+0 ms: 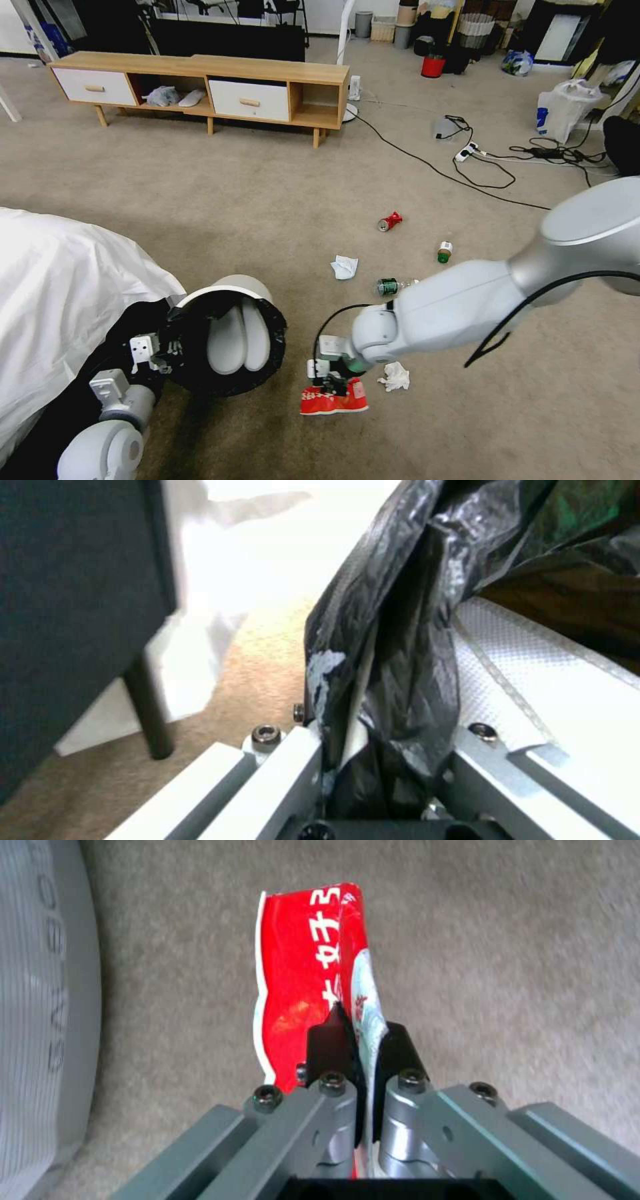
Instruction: Pick up the trash bin and place the garbage on the floor into it.
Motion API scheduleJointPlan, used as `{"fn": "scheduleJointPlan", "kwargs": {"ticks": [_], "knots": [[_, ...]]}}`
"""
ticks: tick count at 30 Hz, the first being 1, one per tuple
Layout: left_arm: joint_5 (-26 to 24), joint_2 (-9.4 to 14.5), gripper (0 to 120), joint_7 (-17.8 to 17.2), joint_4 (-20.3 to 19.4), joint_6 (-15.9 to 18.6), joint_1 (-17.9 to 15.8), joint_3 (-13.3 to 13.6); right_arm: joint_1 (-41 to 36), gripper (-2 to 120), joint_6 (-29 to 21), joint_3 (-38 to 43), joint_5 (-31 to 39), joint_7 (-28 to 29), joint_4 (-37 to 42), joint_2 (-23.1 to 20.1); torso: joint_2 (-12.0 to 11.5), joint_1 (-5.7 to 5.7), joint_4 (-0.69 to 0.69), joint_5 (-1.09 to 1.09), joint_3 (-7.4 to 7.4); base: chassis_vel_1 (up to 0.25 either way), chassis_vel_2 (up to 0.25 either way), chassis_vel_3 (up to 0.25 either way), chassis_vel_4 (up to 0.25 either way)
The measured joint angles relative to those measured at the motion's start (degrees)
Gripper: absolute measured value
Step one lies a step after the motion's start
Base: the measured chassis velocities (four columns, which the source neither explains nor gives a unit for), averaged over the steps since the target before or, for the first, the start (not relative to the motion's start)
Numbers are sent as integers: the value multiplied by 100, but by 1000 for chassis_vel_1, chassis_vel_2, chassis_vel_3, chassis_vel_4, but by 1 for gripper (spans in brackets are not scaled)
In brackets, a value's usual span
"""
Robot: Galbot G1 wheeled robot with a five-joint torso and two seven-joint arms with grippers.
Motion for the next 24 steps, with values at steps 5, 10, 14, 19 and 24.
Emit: {"fn": "scheduleJointPlan", "kwargs": {"ticks": [5,10,14,19,24], "knots": [[-15,21,0,-76,-217,323,-13,227,157,0,101,58,-269,-16,308,565,0,0,1,-1,0,0,0,0,0],[-117,220,0,-154,-343,817,25,385,254,0,238,230,-584,-29,545,1085,0,0,4,0,0,0,0,0,0],[-243,368,0,-183,-399,1102,31,447,348,0,317,294,-725,-46,678,1379,0,0,2,-1,0,0,0,0,0],[-600,590,0,-341,-506,1476,-4,565,485,0,391,369,-839,-63,972,1843,0,0,2,-1,0,0,0,0,0],[-1333,925,0,-768,-733,1809,-40,766,752,0,450,439,-922,-102,1490,2465,0,0,1,-1,0,0,0,0,0]]}}
